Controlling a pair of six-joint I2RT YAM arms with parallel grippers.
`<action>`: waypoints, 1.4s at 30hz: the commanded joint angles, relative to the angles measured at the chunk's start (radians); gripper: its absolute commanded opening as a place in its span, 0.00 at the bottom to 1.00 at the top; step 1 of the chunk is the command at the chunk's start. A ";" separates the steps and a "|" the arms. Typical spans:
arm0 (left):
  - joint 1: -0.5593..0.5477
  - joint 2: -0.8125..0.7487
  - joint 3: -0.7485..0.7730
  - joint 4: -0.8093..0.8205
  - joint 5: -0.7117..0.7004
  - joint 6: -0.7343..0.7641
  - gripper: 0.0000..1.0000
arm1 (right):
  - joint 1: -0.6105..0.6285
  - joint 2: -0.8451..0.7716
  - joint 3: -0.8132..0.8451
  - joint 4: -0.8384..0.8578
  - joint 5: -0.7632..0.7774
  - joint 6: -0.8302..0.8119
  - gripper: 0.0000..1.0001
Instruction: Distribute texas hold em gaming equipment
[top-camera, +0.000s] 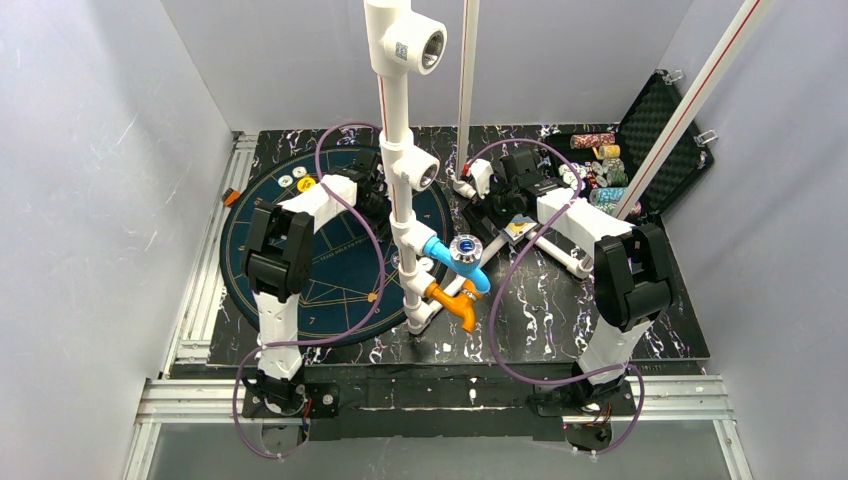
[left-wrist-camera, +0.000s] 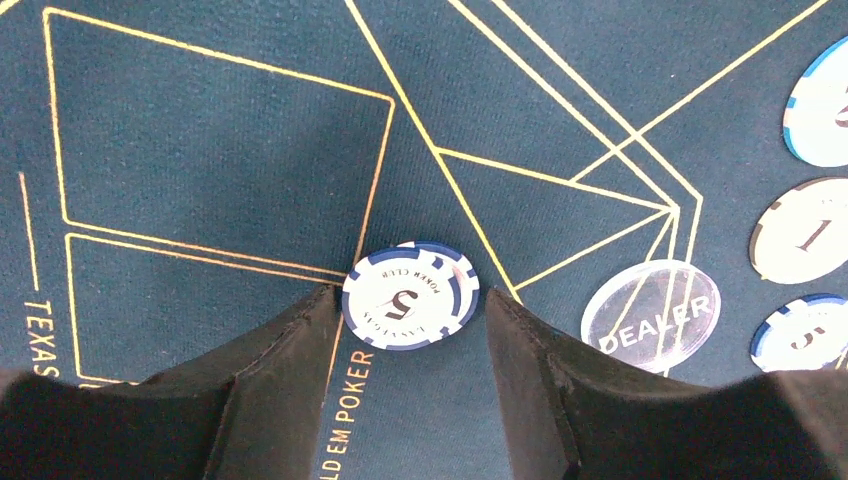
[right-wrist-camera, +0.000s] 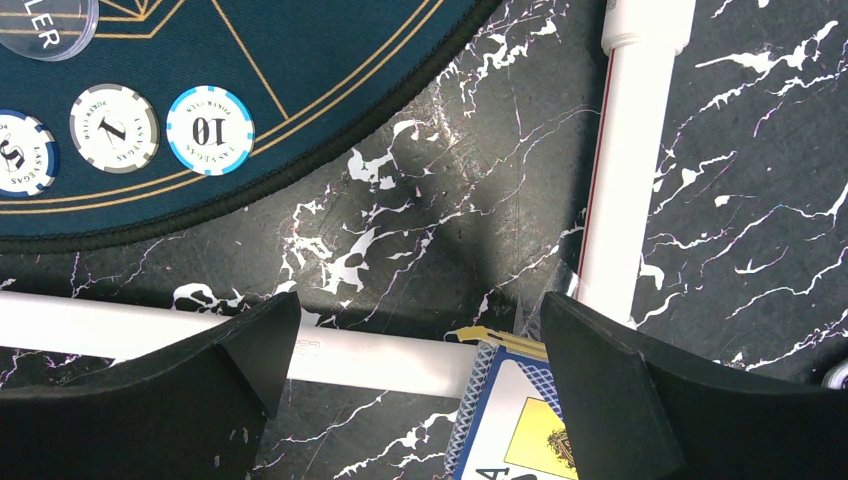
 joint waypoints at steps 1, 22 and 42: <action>-0.027 -0.026 -0.028 -0.008 0.023 0.017 0.53 | -0.001 -0.002 0.018 0.005 -0.004 -0.003 1.00; -0.018 -0.141 -0.034 -0.067 -0.015 0.016 0.37 | -0.001 -0.006 0.021 0.003 -0.007 -0.003 1.00; 0.336 -0.510 -0.315 -0.209 0.133 0.045 0.37 | -0.001 -0.002 0.021 -0.005 -0.017 -0.003 1.00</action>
